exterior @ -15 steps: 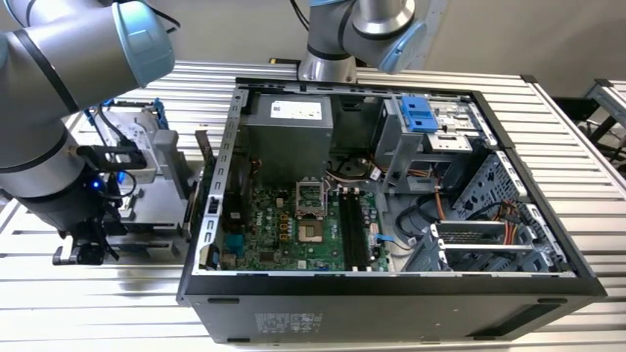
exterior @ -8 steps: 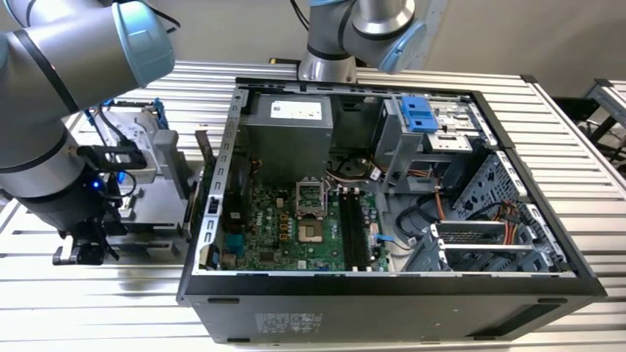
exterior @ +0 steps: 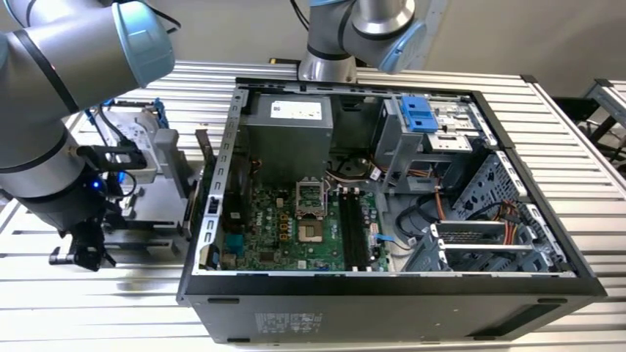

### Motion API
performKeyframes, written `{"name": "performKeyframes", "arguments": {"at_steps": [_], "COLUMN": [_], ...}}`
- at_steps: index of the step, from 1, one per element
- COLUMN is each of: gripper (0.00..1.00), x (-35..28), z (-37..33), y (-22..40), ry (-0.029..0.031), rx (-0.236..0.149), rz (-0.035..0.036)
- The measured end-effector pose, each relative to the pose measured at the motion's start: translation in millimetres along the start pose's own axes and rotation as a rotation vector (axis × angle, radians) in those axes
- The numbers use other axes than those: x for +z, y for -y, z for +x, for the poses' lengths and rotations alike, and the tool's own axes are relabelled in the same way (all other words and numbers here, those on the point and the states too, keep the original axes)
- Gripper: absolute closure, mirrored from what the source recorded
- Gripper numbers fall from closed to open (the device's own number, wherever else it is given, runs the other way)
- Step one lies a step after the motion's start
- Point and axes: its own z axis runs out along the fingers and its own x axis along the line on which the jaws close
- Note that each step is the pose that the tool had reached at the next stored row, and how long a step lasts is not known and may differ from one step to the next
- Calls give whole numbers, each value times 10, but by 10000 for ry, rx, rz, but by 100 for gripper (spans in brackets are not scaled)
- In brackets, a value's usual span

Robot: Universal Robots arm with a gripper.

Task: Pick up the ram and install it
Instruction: 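Pick up the ram and move it above insertion slot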

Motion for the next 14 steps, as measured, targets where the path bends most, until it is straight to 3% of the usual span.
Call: {"name": "performKeyframes", "arguments": {"at_steps": [1,14], "gripper": [100,100], "x": [0,2], "z": [0,0], "y": [0,0], "ry": [-1,-1], "rx": [0,0], "rz": [0,0]}}
